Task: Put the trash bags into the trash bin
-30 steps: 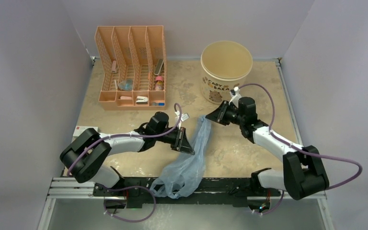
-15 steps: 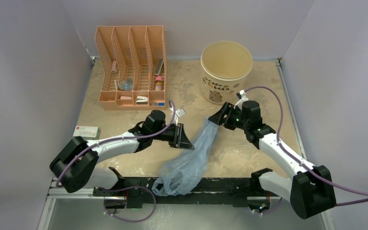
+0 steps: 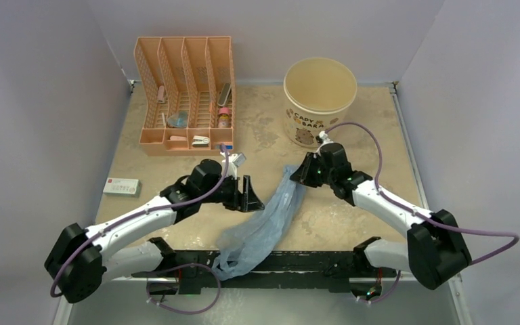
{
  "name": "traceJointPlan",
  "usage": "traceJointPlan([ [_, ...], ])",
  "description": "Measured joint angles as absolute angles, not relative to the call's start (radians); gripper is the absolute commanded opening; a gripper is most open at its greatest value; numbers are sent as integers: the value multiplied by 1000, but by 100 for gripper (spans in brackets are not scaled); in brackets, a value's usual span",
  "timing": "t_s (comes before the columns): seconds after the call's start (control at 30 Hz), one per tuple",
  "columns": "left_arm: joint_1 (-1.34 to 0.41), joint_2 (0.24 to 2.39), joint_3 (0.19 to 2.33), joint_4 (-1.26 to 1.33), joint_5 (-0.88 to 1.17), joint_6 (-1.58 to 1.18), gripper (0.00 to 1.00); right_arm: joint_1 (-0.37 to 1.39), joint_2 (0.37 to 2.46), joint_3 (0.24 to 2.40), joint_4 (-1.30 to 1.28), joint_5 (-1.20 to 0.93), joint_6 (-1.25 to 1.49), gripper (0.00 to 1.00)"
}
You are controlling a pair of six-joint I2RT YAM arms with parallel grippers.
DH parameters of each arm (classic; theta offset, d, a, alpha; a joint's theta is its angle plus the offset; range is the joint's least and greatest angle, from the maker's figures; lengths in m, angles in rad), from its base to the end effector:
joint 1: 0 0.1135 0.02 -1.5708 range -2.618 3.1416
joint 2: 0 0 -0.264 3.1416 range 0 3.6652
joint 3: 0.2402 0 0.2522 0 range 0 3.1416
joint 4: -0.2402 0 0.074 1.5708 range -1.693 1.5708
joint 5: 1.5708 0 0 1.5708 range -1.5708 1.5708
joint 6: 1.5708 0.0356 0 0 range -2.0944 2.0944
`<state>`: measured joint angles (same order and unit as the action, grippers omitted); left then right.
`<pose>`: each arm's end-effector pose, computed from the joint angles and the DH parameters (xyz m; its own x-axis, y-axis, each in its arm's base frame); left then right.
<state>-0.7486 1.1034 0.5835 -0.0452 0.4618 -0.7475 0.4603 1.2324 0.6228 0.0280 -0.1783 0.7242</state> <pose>0.1598 -0.1701 0.2229 -0.8894 -0.0045 -0.4572 0.3824 0.5410 -0.7491 0.2289 0.1206 0.2116 -0.7463 0.3578 -0.5613 -0.1008 0.7728 0.6266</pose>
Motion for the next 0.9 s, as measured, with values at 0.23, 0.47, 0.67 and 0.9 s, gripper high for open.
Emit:
traceJointPlan([
  [0.23,-731,978,584,-202,304,-735,81,587,1222,751,7,-132,711,3],
  [0.47,-713,981,615,-180,360,-688,79,628,1298,973,-136,-21,620,3],
  [0.67,-713,1032,641,-136,432,-677,79,628,1151,997,-333,159,575,1],
  [0.9,-713,955,657,-173,425,-663,79,607,1065,1276,-588,221,436,0],
])
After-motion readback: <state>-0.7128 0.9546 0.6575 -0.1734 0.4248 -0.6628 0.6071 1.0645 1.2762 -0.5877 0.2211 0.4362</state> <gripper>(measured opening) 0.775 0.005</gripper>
